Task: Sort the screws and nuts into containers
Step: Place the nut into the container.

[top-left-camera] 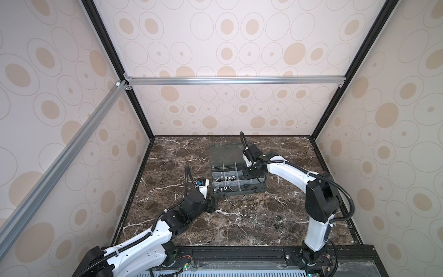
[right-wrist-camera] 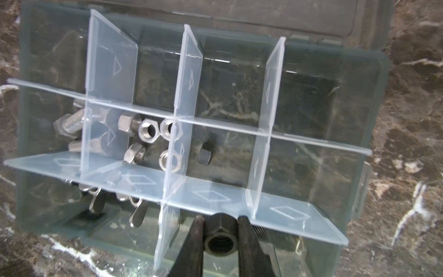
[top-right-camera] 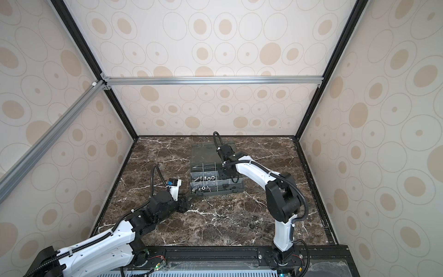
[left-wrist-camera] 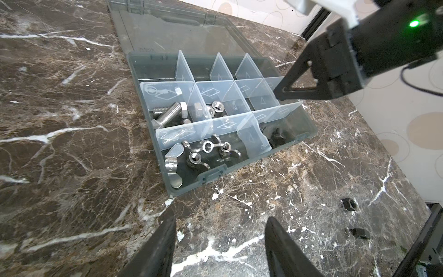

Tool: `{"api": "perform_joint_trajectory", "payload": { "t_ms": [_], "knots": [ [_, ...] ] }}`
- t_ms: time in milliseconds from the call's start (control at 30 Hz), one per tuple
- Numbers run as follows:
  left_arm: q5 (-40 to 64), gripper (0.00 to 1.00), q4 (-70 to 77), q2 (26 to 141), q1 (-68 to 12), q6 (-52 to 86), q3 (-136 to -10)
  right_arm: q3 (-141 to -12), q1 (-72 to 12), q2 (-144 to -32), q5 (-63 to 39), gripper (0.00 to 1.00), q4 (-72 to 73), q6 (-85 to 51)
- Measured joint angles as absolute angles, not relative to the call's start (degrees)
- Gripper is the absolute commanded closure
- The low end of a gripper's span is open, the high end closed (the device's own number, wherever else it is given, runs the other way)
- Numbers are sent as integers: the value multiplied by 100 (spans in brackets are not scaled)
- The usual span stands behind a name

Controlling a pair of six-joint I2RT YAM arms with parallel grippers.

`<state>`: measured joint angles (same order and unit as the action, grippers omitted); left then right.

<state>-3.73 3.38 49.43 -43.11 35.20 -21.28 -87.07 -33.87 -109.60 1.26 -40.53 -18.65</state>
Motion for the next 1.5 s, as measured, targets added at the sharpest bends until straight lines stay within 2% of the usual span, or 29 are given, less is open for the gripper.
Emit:
{"api": "perform_joint_trajectory", "payload": {
  "t_ms": [400,667,800,1200,1500],
  "knots": [
    [-263,41,248,4775,-4311,3671,-2003,-9087,-3387,-11552,126,81,-4086,-1970],
    [-198,40,222,4737,-4309,3717,-1951,-9218,-3387,-11638,123,65,-4091,-2018],
    [-169,40,174,4751,-4309,3734,-1951,-9218,-3387,-11640,104,62,-4091,-2016],
    [-154,40,126,4676,-4309,3778,-1951,-9078,-3387,-11592,62,60,-4056,-2032],
    [-93,40,121,4654,-4309,3811,-1931,-8602,-3391,-10908,150,60,-4027,-2032]
  ]
}}
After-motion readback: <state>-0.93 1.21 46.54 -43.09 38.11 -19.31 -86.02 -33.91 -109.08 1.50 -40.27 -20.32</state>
